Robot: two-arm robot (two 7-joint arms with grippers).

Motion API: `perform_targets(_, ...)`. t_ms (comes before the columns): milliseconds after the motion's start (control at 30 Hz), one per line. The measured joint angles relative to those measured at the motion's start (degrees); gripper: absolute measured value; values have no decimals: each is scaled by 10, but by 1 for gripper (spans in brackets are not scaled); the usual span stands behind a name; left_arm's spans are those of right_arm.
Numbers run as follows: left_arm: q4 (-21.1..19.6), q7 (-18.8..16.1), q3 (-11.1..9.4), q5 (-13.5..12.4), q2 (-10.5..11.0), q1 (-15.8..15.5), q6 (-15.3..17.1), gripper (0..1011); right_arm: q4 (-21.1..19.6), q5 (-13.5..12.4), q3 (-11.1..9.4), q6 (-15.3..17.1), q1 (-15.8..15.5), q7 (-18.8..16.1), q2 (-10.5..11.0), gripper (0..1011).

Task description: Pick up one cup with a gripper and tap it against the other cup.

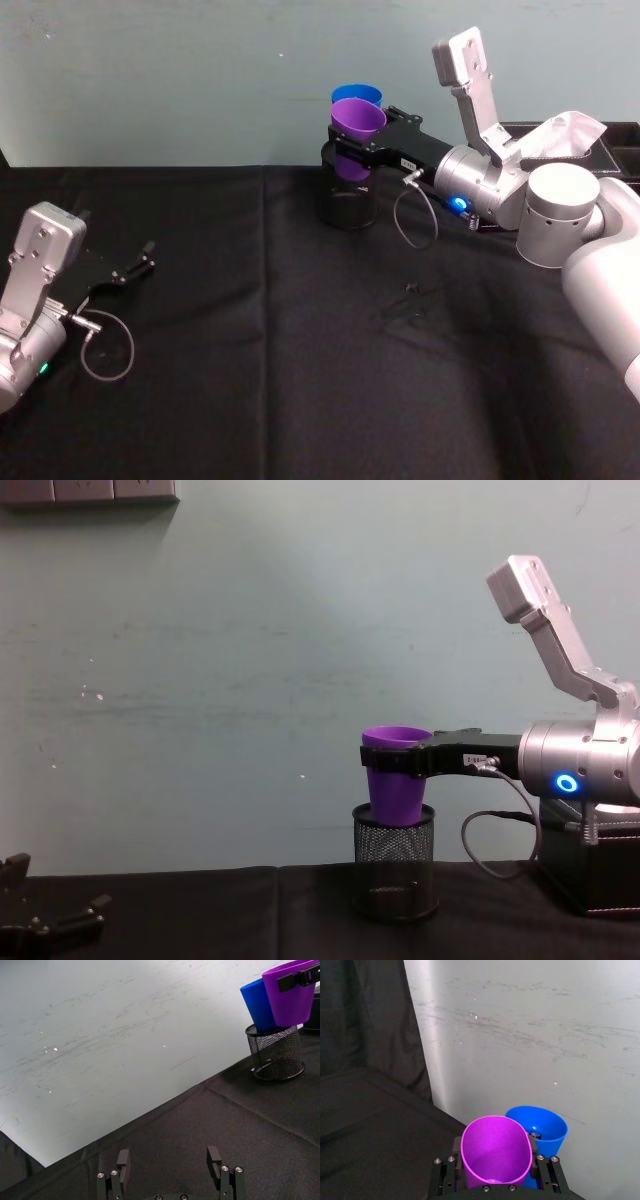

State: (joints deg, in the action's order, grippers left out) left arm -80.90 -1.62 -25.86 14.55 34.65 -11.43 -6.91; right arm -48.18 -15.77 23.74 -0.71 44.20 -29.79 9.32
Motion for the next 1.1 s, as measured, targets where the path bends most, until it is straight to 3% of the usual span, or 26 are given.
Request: perform_targets(1100, 0, 0, 0, 0, 0, 0, 0, 1000, 1, 0, 1, 0, 1, 2, 0, 723)
